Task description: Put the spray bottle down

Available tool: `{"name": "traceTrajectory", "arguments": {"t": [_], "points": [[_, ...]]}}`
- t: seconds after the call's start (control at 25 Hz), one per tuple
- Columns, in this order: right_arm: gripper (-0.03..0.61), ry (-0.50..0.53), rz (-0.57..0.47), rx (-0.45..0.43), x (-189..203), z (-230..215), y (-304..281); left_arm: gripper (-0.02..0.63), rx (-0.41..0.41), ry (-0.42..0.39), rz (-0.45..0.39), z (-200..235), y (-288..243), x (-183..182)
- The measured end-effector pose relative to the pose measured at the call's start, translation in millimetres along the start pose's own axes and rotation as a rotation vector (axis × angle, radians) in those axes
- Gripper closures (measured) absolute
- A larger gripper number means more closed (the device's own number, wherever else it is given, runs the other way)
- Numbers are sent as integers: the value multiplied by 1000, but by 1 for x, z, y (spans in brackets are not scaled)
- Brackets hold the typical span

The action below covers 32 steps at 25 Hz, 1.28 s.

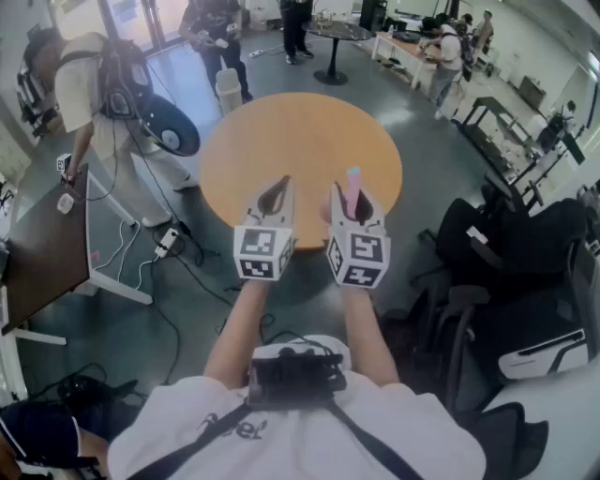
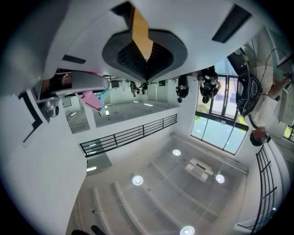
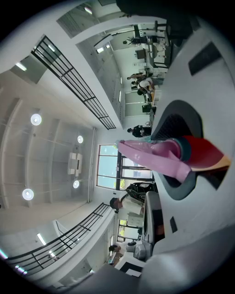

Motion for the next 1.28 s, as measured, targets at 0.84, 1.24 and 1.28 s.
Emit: {"name": "traceTrajectory", "arguments": {"t": [0.84, 1.24, 1.28], "points": [[430, -19, 37, 78, 41, -66, -31, 603, -7, 47, 59, -18, -84, 39], [428, -44, 48, 51, 52, -52, -120, 603, 35, 31, 67, 35, -157, 42], [428, -46, 45, 47, 52, -51, -129, 603, 43, 30, 68, 40, -163, 43]]}}
Point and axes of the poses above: the fingertips, and each gripper's own axes: y backward along the fingers, z to its left, x out of its underside, the point moved 5 cm from there along y, backward along the fingers, and after that the axes turned 1 degree about z, right-handed, at the moved point
